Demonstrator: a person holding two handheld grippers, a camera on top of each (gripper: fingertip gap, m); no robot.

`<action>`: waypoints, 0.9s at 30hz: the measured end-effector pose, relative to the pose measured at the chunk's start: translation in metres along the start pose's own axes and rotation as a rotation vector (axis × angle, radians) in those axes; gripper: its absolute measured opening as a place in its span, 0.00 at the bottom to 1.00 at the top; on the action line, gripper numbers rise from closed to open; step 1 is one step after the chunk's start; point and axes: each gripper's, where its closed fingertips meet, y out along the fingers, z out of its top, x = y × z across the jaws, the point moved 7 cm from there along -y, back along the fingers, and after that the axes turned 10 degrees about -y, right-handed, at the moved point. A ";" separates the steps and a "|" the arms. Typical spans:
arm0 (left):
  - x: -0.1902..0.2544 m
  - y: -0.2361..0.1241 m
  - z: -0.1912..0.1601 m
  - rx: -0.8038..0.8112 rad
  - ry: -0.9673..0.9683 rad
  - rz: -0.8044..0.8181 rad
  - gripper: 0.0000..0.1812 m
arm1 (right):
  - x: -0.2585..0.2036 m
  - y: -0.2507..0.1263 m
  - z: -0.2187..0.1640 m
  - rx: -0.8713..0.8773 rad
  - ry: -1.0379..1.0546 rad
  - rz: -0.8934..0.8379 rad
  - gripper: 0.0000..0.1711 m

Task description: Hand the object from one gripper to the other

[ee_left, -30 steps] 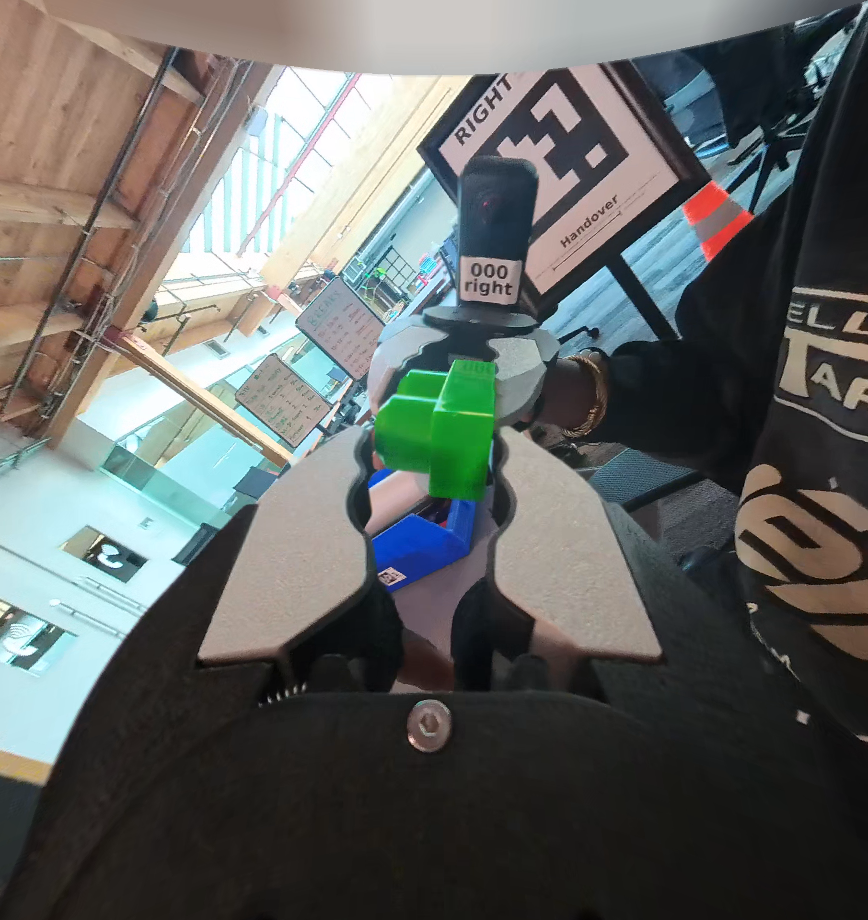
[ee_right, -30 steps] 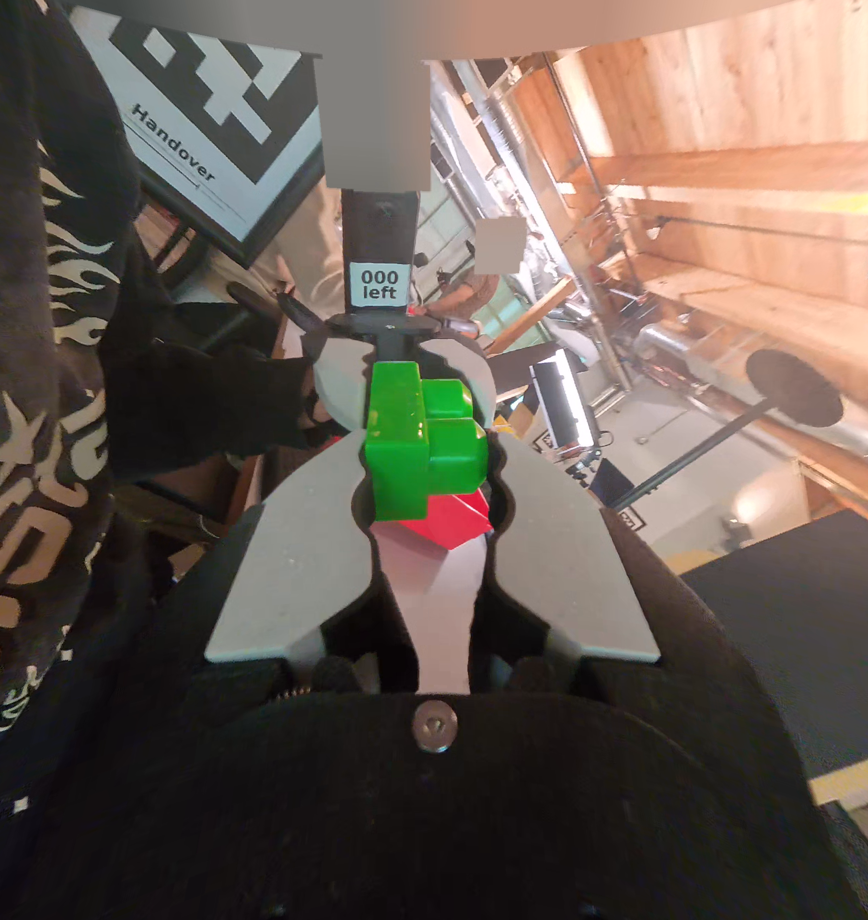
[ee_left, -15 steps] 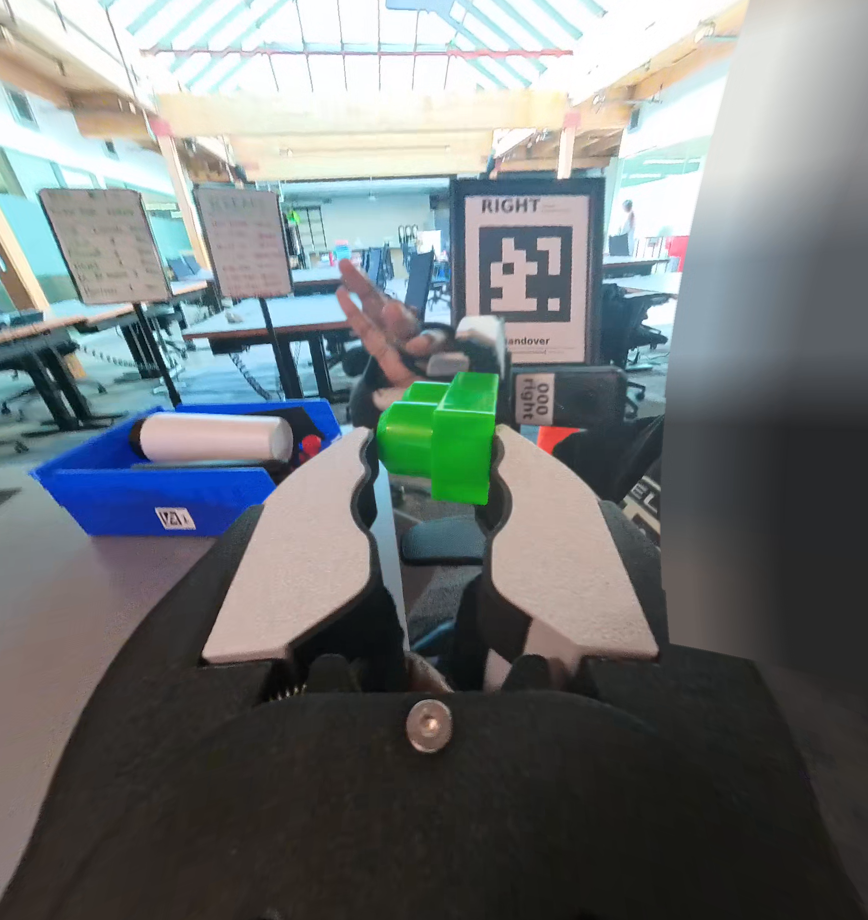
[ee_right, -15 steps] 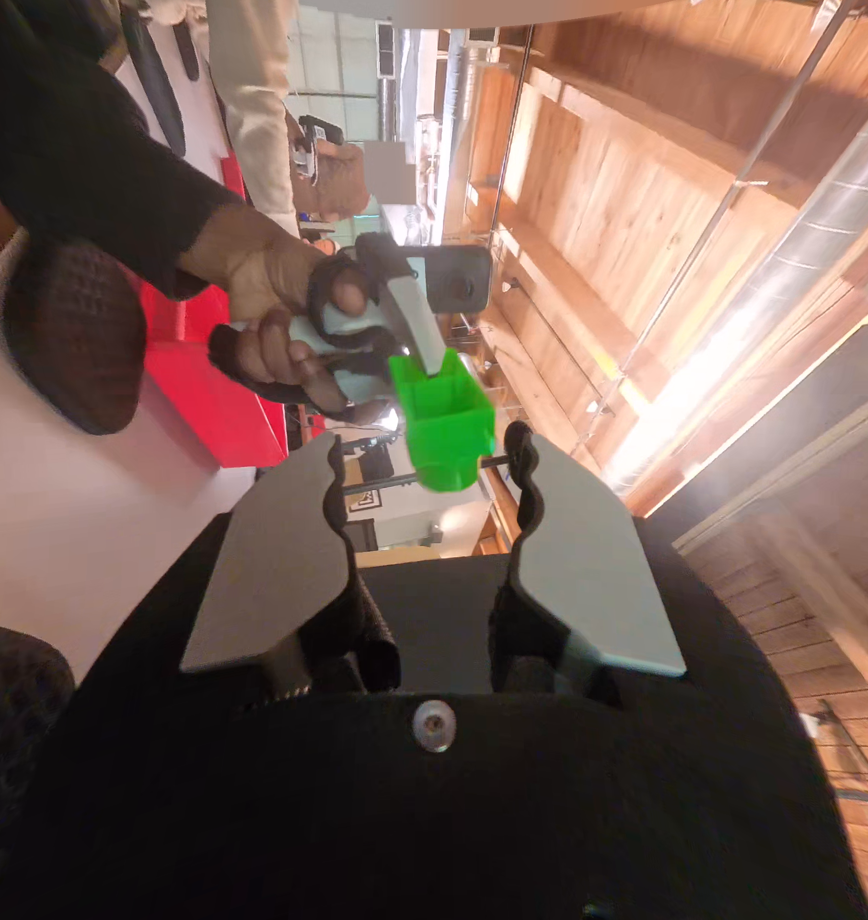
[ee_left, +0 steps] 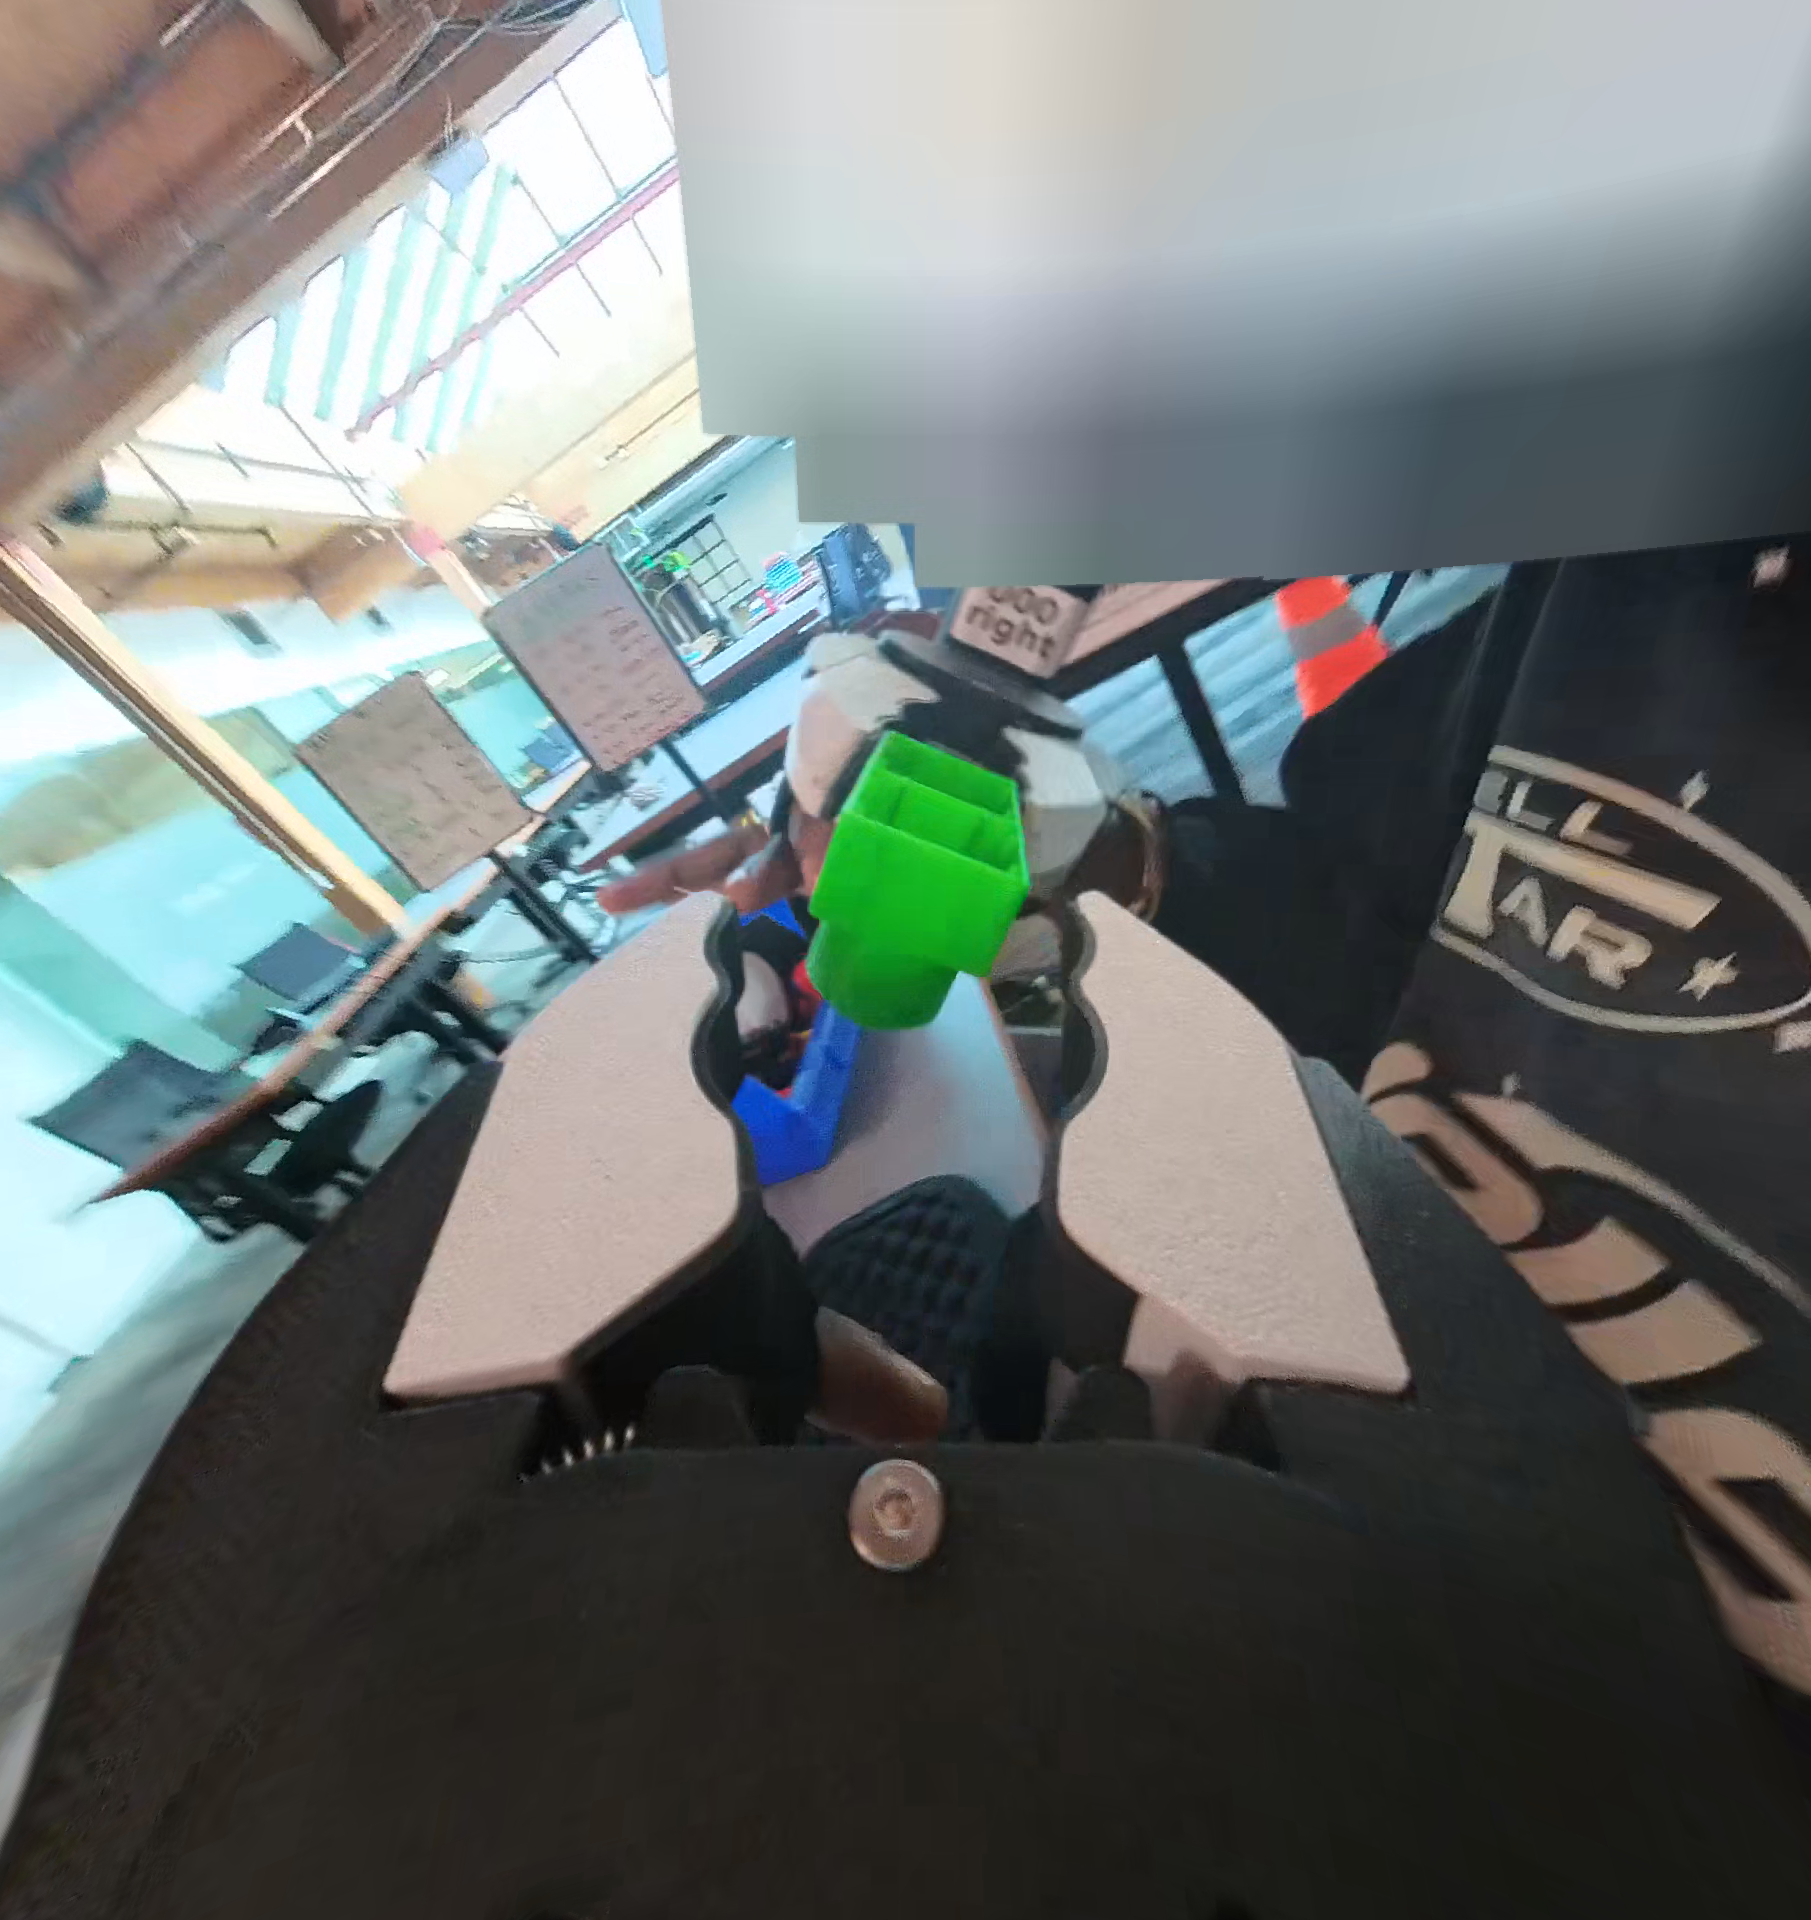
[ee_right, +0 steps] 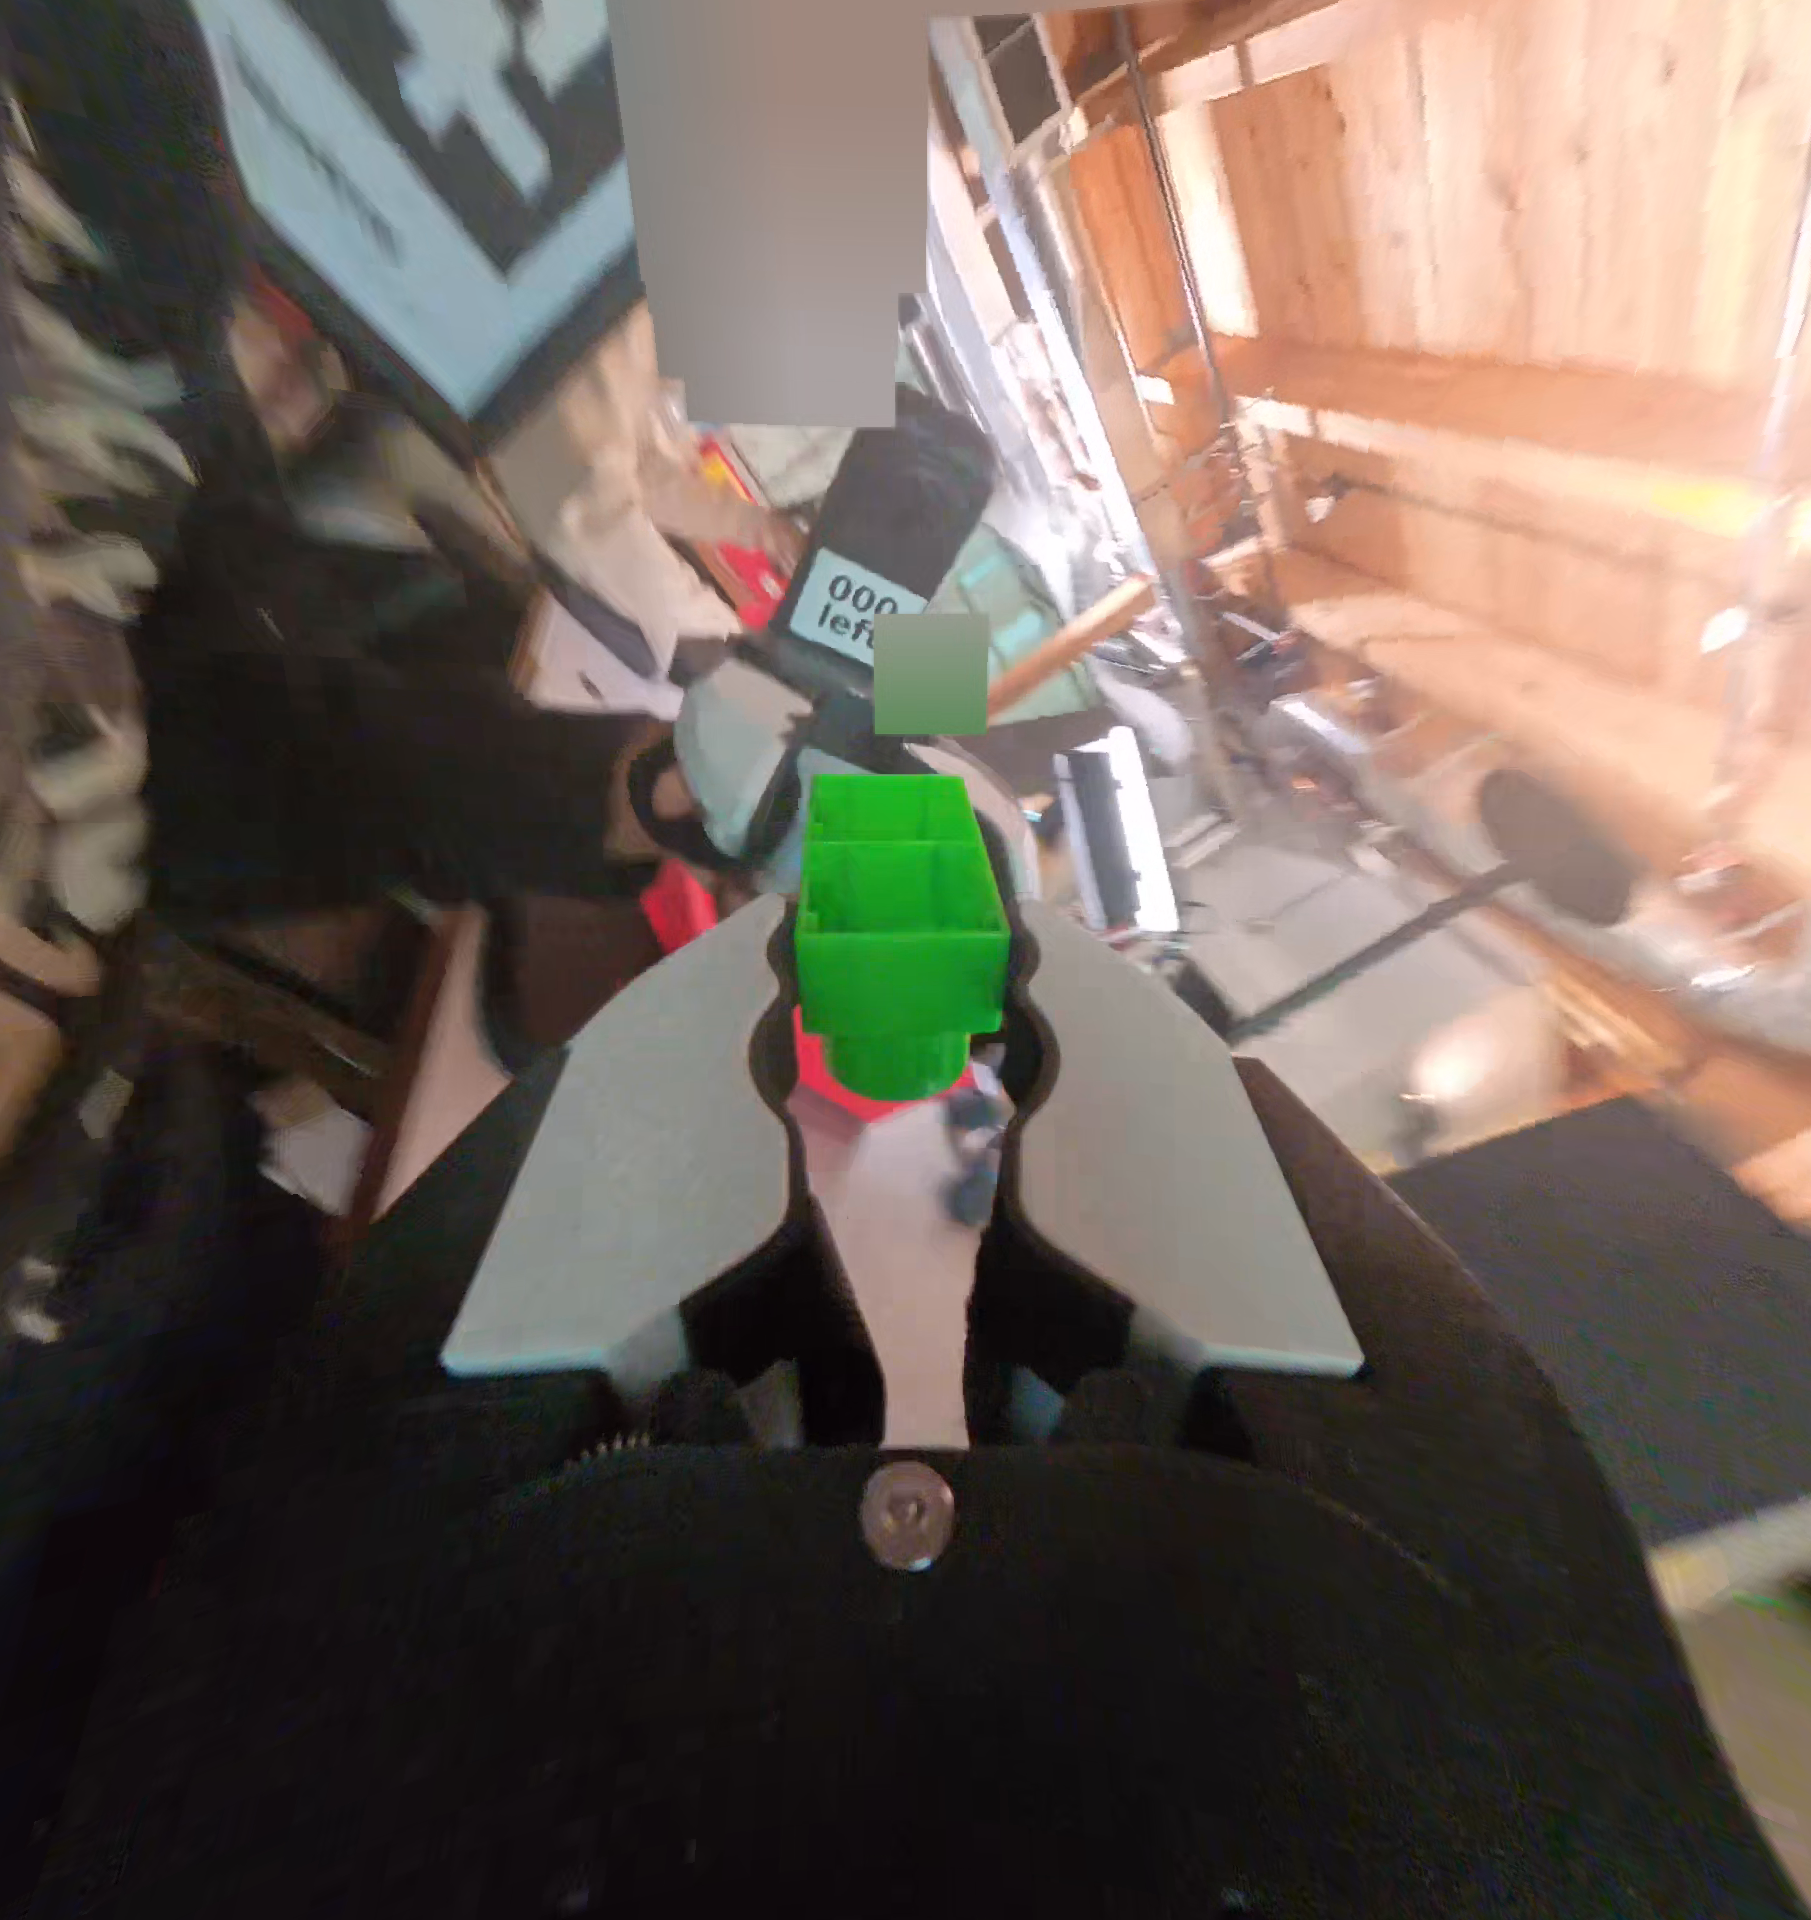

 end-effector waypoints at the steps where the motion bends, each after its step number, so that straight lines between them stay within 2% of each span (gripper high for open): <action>1: 0.003 0.001 0.001 -0.011 0.055 0.012 0.32 | 0.001 0.000 -0.001 0.032 0.099 0.024 0.22; 4: 0.007 0.005 0.002 -0.035 0.127 0.049 0.26 | 0.002 0.001 -0.007 0.061 0.270 0.061 0.22; 7: 0.003 0.007 0.001 -0.064 0.075 0.076 0.20 | 0.005 -0.001 -0.008 0.081 0.323 0.059 0.22; 14: -0.002 0.008 0.001 -0.006 -0.081 0.035 0.20 | 0.007 -0.002 -0.010 0.066 0.368 0.052 0.22; 16: -0.006 0.008 0.004 0.036 -0.228 0.018 0.20 | 0.010 -0.004 -0.007 0.123 0.249 -0.037 0.28; 18: -0.013 0.006 0.004 0.089 -0.385 -0.017 0.20 | 0.011 -0.008 -0.004 0.139 0.027 -0.157 0.42; 21: -0.019 0.004 -0.003 0.095 -0.517 -0.071 0.20 | 0.003 -0.007 -0.007 -0.023 -0.262 -0.144 0.47; 24: -0.022 0.007 -0.011 0.028 -0.574 -0.059 0.20 | -0.006 -0.005 -0.009 -0.142 -0.505 -0.111 0.46; 27: -0.019 0.010 -0.013 0.010 -0.610 -0.098 0.20 | -0.011 0.000 -0.011 -0.208 -0.609 -0.089 0.40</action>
